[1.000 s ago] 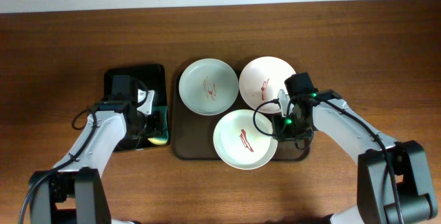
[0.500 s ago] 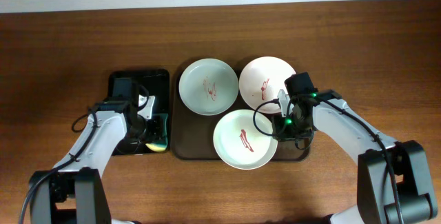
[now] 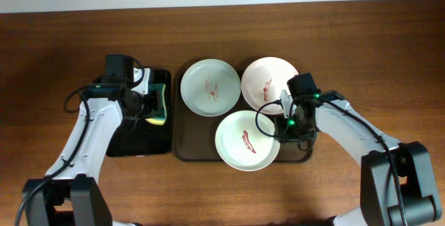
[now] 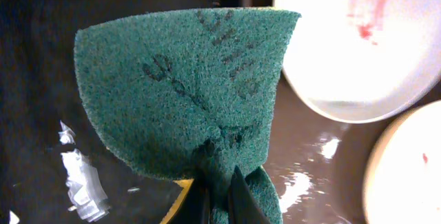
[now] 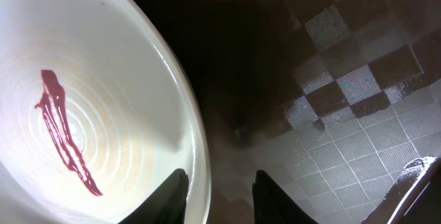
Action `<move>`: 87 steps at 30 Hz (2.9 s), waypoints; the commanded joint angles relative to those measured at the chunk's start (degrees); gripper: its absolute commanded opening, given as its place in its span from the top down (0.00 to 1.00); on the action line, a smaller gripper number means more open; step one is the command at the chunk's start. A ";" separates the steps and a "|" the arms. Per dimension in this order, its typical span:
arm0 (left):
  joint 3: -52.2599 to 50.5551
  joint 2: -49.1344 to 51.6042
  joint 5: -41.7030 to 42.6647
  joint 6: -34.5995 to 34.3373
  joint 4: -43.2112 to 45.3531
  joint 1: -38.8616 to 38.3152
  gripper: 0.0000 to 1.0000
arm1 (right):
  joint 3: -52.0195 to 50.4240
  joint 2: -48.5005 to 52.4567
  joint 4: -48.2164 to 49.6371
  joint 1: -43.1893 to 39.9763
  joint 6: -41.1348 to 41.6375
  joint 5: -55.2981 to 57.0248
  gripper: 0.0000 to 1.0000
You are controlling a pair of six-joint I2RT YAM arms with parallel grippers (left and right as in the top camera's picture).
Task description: Clean dirty plates on tray and stack at the side
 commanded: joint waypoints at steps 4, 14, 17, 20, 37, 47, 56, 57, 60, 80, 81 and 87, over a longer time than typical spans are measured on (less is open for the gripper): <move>0.61 -1.09 12.66 -0.28 1.60 -3.93 1.00 | 0.52 0.66 0.17 0.61 0.22 0.46 0.96; 0.57 1.01 15.21 -11.93 8.22 -23.78 1.00 | 0.52 0.66 0.15 0.61 0.22 0.48 0.96; 0.57 3.76 15.26 -21.51 10.43 -28.37 1.00 | 0.52 0.66 0.13 0.61 0.22 0.48 0.96; 0.57 6.36 15.26 -28.04 11.28 -31.19 1.00 | 0.52 0.66 0.07 0.61 0.22 0.48 0.96; 0.55 12.79 17.57 -35.65 15.67 -39.93 1.00 | 0.52 0.66 -0.07 0.61 0.22 0.48 0.96; 0.35 16.74 14.38 -37.46 15.67 -41.22 1.00 | 0.52 0.66 -0.59 0.61 0.22 0.48 0.96; 0.37 16.92 -2.47 -37.18 9.99 -40.89 1.00 | 0.52 0.66 -0.96 0.61 0.20 0.48 0.96; 0.37 16.92 -3.39 -37.11 9.42 -40.76 1.00 | 0.52 0.66 -1.01 0.61 0.20 0.48 0.96; 0.37 16.92 -5.55 -35.87 7.91 -39.98 1.00 | 0.52 0.66 -0.98 0.61 0.20 0.48 0.96; 0.42 16.92 -8.81 -32.26 6.40 -36.59 1.00 | 0.52 0.66 7.10 0.63 2.38 -11.39 0.57; 0.42 16.92 -8.81 -32.28 6.43 -36.65 1.00 | 0.52 0.66 8.22 0.63 3.26 -11.39 0.57; 0.42 16.92 -8.83 -32.28 6.45 -36.63 1.00 | 0.52 0.72 10.95 1.31 4.76 -11.34 0.60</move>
